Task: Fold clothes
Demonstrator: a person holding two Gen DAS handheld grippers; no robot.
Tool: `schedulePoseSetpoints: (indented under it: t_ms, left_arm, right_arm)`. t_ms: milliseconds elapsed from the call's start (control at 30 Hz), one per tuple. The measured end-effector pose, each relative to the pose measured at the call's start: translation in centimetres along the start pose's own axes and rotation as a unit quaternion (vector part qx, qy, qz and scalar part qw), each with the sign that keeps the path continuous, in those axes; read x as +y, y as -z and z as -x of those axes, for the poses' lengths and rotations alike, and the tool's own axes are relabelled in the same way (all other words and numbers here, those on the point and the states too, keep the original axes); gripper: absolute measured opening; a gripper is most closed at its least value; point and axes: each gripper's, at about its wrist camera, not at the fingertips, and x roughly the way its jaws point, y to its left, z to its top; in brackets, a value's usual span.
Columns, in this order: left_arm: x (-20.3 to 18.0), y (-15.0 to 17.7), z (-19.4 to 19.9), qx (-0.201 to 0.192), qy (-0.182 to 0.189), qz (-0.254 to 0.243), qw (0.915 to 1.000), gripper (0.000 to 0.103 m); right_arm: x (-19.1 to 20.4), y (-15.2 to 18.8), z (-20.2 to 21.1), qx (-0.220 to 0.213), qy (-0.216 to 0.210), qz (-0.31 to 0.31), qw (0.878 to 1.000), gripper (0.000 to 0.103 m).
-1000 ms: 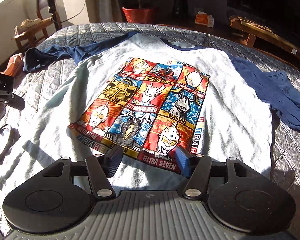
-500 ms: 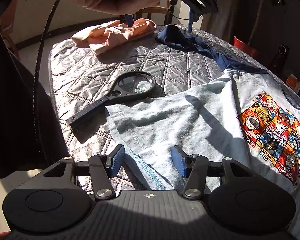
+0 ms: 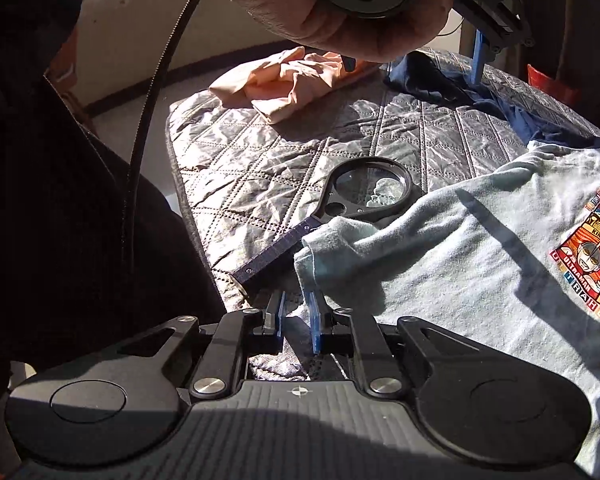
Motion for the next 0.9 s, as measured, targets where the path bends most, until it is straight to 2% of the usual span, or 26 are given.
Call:
schedulePoseSetpoints:
  t_ms: [67, 133, 200, 233, 300, 433, 533, 567, 667, 700, 733, 767, 833, 900]
  left_arm:
    - [-1.3, 0.7, -0.2, 0.007, 0.004, -0.025, 0.9997, 0.102]
    - [-2.5, 1.5, -0.4, 0.014, 0.013, -0.047, 0.9987, 0.102]
    - [-3.9, 2.6, -0.5, 0.026, 0.026, -0.069, 0.9970, 0.102]
    - [-4.4, 3.1, -0.7, 0.034, 0.032, -0.077, 0.9959, 0.102]
    - [-5.5, 4.3, -1.2, 0.051, 0.039, -0.095, 0.9934, 0.102]
    - [-7.0, 6.7, -2.6, 0.092, 0.038, -0.119, 0.9880, 0.102]
    - [-7.9, 7.8, -3.0, 0.103, 0.036, -0.132, 0.9853, 0.102]
    - [-8.2, 8.0, -3.0, 0.101, 0.031, -0.139, 0.9846, 0.102]
    - [-9.0, 8.5, -3.0, 0.106, 0.029, -0.144, 0.9834, 0.102]
    - [-9.3, 8.7, -2.9, 0.105, 0.026, -0.148, 0.9831, 0.102]
    - [-9.5, 8.9, -2.9, 0.103, 0.022, -0.152, 0.9828, 0.102]
    - [-9.7, 9.0, -2.9, 0.102, 0.018, -0.152, 0.9830, 0.102]
    - [-10.0, 9.3, -2.9, 0.101, 0.007, -0.147, 0.9840, 0.102]
    - [-10.5, 9.5, -2.6, 0.090, 0.000, -0.152, 0.9843, 0.102]
  right_arm:
    - [-1.9, 0.4, 2.5, -0.032, 0.014, -0.060, 0.998, 0.058]
    - [-3.7, 0.8, 5.0, -0.063, 0.029, -0.120, 0.990, 0.063]
    - [-6.3, 2.2, 7.4, -0.075, 0.101, -0.170, 0.977, 0.067]
    - [-8.0, 3.1, 8.1, -0.066, 0.139, -0.199, 0.968, 0.072]
    - [-11.2, 5.0, 9.5, -0.046, 0.212, -0.254, 0.942, 0.072]
    - [-13.5, 7.5, 10.3, 0.012, 0.255, -0.245, 0.935, 0.072]
    - [-15.3, 9.4, 10.9, 0.055, 0.286, -0.238, 0.927, 0.081]
    - [-15.6, 10.2, 11.8, 0.063, 0.293, -0.252, 0.920, 0.084]
    - [-16.6, 12.5, 14.5, 0.087, 0.313, -0.295, 0.898, 0.083]
    - [-17.1, 13.1, 15.4, 0.092, 0.325, -0.319, 0.886, 0.079]
    - [-17.5, 13.4, 16.1, 0.087, 0.328, -0.336, 0.879, 0.064]
    - [-17.7, 13.5, 16.3, 0.084, 0.332, -0.336, 0.877, 0.052]
    - [-18.0, 13.7, 16.8, 0.078, 0.340, -0.336, 0.875, 0.052]
    - [-18.5, 13.9, 16.8, 0.077, 0.325, -0.346, 0.877, 0.052]
